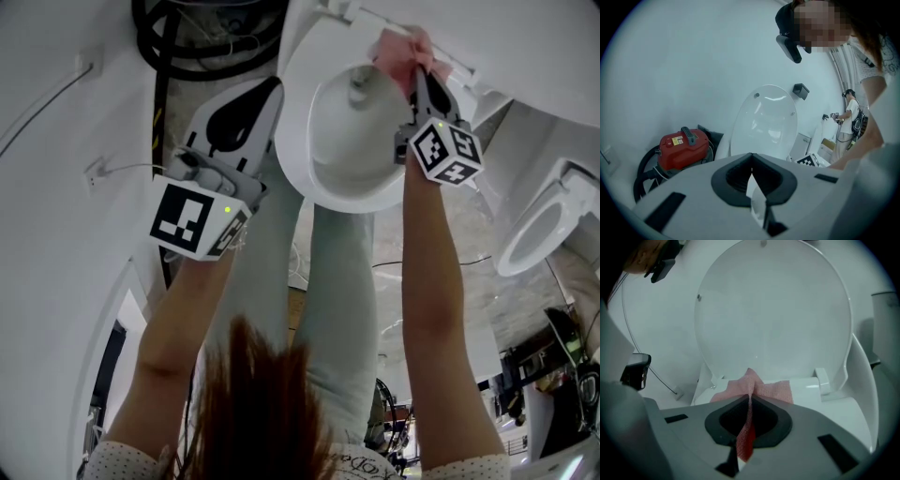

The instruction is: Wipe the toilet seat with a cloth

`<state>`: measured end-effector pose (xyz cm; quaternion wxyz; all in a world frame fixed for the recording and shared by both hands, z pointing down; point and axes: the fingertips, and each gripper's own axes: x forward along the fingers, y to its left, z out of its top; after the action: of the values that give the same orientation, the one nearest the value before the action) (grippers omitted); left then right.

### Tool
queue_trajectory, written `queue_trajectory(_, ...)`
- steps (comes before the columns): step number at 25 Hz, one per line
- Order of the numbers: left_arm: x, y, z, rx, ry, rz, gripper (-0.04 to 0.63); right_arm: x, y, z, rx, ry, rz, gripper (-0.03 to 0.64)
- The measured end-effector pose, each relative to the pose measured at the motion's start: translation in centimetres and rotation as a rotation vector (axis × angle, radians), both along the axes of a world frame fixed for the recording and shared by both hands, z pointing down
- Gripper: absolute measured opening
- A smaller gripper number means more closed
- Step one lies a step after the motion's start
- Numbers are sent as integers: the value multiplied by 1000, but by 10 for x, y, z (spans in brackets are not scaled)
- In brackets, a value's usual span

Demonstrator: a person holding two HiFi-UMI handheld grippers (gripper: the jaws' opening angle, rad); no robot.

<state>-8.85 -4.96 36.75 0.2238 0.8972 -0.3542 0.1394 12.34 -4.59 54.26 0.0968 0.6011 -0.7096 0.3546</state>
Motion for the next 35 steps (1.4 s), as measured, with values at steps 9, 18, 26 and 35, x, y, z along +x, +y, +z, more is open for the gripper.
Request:
queue_trajectory(9, 8, 10, -7, 20, -9, 36, -2, 24, 10, -1, -78, -102, 106, 20)
queue_trajectory(18, 10, 20, -8, 21, -6, 37, -2, 45, 23, 3, -195, -56, 58, 20)
queue_trajectory(26, 10, 29, -10, 19, -9, 41, -2, 76, 51, 6, -257, -48, -28, 20)
queue_trajectory(35, 14, 39, -10, 23, -11, 56, -2, 79, 59, 8, -281, -33, -117, 20)
